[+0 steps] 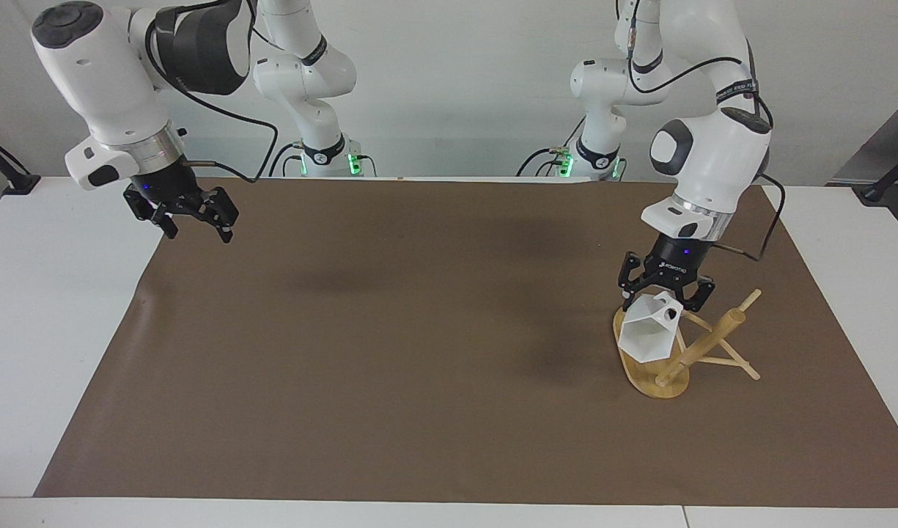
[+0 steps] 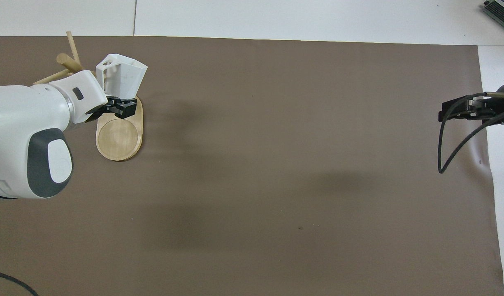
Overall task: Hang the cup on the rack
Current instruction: 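Carry the cup with the left gripper onto a rack peg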
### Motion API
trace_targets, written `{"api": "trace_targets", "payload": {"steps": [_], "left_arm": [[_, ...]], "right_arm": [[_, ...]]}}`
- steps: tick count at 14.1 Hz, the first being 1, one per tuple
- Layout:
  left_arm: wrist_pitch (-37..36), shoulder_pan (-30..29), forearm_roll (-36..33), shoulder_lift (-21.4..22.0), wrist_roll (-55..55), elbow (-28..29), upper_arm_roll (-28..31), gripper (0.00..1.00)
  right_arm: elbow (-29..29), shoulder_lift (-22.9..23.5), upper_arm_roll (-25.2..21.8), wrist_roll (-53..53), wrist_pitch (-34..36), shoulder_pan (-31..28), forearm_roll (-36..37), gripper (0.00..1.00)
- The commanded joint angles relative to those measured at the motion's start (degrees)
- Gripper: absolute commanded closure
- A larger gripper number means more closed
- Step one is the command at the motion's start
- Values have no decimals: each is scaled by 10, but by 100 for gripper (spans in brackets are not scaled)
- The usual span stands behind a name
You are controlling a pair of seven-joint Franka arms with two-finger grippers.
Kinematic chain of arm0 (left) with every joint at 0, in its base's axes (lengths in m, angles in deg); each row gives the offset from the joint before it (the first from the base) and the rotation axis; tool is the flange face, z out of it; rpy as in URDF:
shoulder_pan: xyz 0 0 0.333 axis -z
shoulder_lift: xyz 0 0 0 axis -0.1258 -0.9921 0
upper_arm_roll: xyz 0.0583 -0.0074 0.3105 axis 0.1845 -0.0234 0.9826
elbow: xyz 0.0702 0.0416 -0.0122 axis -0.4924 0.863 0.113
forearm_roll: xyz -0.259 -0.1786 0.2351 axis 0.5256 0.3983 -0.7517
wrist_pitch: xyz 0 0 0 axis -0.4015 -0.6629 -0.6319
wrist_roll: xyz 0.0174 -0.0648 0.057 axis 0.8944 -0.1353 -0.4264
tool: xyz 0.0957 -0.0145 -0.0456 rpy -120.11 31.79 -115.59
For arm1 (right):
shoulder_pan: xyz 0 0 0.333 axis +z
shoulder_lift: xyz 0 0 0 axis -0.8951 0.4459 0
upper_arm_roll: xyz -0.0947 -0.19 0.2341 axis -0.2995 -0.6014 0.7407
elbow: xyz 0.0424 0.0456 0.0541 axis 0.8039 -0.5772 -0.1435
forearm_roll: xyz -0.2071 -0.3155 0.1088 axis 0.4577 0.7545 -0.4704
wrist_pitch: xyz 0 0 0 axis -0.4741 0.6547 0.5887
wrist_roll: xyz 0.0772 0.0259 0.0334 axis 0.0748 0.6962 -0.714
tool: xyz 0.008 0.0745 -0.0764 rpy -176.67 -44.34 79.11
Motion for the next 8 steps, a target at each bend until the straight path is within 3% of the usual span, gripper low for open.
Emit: {"api": "trace_targets", "payload": {"steps": [1,8], "left_arm": [[-20,-5,-22,3,-79,2,0,100],[-71,-17,-22,5,-168,-7,1,100]], "right_arm": [[35,-3,1,8,35,-4,-5,0],[75,-6,-5,0,76,-17,-4,0]]}}
